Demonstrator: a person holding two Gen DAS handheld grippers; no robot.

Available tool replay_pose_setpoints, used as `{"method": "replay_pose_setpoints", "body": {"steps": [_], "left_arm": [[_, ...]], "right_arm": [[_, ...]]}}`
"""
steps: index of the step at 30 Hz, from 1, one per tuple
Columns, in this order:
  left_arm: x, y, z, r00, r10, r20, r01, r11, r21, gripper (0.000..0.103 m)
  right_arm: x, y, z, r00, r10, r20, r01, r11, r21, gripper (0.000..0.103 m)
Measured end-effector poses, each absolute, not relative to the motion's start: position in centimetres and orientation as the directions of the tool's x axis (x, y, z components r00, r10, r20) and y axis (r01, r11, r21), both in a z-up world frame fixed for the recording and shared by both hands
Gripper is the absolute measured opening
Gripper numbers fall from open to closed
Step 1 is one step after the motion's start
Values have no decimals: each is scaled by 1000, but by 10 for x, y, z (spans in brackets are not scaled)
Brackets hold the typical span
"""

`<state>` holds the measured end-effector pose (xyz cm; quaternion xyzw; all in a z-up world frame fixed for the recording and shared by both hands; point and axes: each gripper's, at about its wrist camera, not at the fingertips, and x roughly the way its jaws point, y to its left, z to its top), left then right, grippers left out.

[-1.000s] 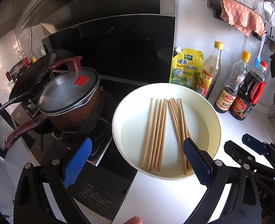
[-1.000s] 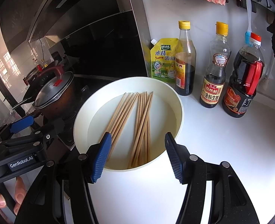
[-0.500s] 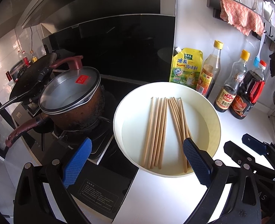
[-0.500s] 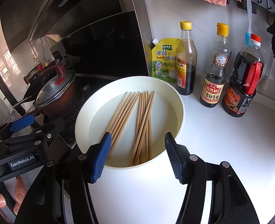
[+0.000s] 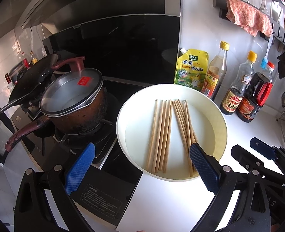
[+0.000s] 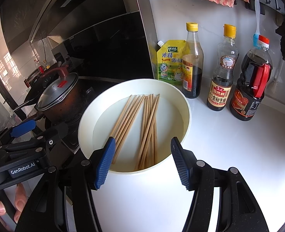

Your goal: Organize utensils

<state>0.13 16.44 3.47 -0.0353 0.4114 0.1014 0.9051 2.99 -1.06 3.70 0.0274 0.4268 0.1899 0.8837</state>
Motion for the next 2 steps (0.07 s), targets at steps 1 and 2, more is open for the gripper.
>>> {"method": "replay_pose_setpoints", "body": {"steps": [1, 2], "left_arm": [[1, 164, 35, 640, 154, -753, -214, 977, 19, 96], [1, 164, 35, 639, 154, -754, -214, 977, 18, 96]], "right_arm": [[29, -11, 37, 564, 359, -744, -312, 927, 211, 57], [29, -11, 37, 564, 359, -744, -312, 926, 211, 57]]}}
